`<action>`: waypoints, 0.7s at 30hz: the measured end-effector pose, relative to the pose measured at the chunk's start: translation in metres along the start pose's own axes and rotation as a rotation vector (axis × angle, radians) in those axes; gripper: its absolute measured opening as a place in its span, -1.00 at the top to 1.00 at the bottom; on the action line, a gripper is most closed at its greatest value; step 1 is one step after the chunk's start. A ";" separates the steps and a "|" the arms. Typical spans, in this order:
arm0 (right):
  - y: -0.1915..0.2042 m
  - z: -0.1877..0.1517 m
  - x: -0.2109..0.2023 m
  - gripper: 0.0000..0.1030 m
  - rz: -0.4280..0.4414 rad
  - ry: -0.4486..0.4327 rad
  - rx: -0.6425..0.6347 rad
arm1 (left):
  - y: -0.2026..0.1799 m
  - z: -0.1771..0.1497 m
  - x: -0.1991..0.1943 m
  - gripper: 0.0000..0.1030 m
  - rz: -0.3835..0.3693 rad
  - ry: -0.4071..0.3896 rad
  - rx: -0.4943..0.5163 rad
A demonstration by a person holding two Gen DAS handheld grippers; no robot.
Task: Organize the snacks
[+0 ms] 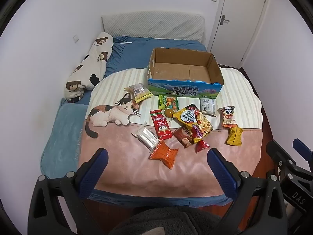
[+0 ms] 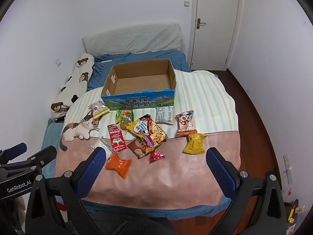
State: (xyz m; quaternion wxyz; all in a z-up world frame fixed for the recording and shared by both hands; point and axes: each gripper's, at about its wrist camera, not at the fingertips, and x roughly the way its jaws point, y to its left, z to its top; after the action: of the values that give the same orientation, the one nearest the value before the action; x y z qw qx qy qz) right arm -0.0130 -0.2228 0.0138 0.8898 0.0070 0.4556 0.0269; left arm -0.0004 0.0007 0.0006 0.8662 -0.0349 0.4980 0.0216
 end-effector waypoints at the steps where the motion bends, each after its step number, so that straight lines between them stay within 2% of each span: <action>1: 0.000 0.000 0.001 -1.00 -0.003 0.004 -0.002 | 0.000 0.000 0.000 -1.00 -0.001 0.000 -0.001; 21: 0.001 0.002 0.004 -1.00 -0.002 0.014 0.002 | 0.005 -0.001 0.001 -1.00 0.005 0.010 0.005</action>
State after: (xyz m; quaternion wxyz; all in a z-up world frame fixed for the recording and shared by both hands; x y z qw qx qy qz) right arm -0.0095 -0.2213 0.0120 0.8865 0.0071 0.4620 0.0254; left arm -0.0008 0.0061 -0.0008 0.8636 -0.0317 0.5026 0.0225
